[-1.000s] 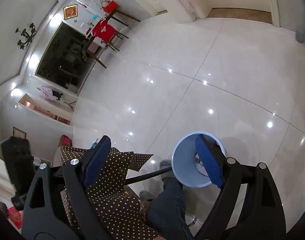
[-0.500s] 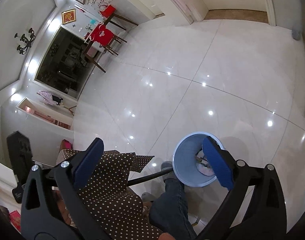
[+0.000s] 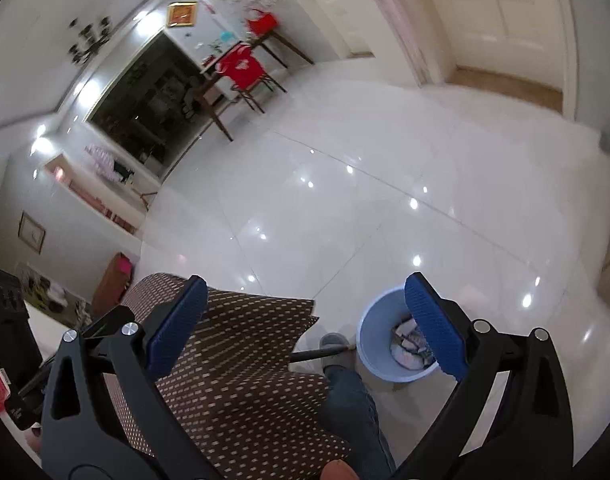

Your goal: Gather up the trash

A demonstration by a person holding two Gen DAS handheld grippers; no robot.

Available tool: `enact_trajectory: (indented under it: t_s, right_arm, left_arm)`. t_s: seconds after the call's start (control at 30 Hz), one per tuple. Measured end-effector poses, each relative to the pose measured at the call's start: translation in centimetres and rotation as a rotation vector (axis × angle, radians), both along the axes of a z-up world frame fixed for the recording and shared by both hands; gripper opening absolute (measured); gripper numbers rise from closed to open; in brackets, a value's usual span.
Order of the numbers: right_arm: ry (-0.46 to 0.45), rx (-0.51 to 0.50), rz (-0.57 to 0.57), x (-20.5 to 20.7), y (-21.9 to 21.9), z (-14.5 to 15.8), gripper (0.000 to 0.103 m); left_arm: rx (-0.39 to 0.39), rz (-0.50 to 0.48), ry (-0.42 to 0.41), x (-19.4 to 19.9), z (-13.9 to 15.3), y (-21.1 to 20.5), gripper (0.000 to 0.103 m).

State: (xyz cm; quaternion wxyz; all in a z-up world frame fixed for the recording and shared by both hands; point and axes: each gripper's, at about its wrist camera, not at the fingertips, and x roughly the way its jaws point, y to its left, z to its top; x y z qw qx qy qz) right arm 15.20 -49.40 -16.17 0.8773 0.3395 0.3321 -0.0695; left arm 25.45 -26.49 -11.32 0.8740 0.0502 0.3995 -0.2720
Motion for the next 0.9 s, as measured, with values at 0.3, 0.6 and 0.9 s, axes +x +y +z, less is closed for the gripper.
enact_trajectory:
  t_s: [0.3, 0.6, 0.9]
  right_arm:
    - [-0.082, -0.243, 0.087, -0.5, 8.1, 8.3, 0.097]
    - [-0.189, -0.410, 0.127, -3.0, 15.3, 14.3, 0.097]
    - [-0.280, -0.551, 0.129, -7.0, 19.7, 18.3, 0.097]
  left_arm:
    - [0.005, 0.155, -0.265, -5.6, 5.5, 5.7, 0.097]
    - [0.022, 0.249, -0.317, -9.7, 10.3, 10.8, 0.097]
    - [-0.014, 0.331, -0.451, -14.7, 14.5, 14.3, 0.098]
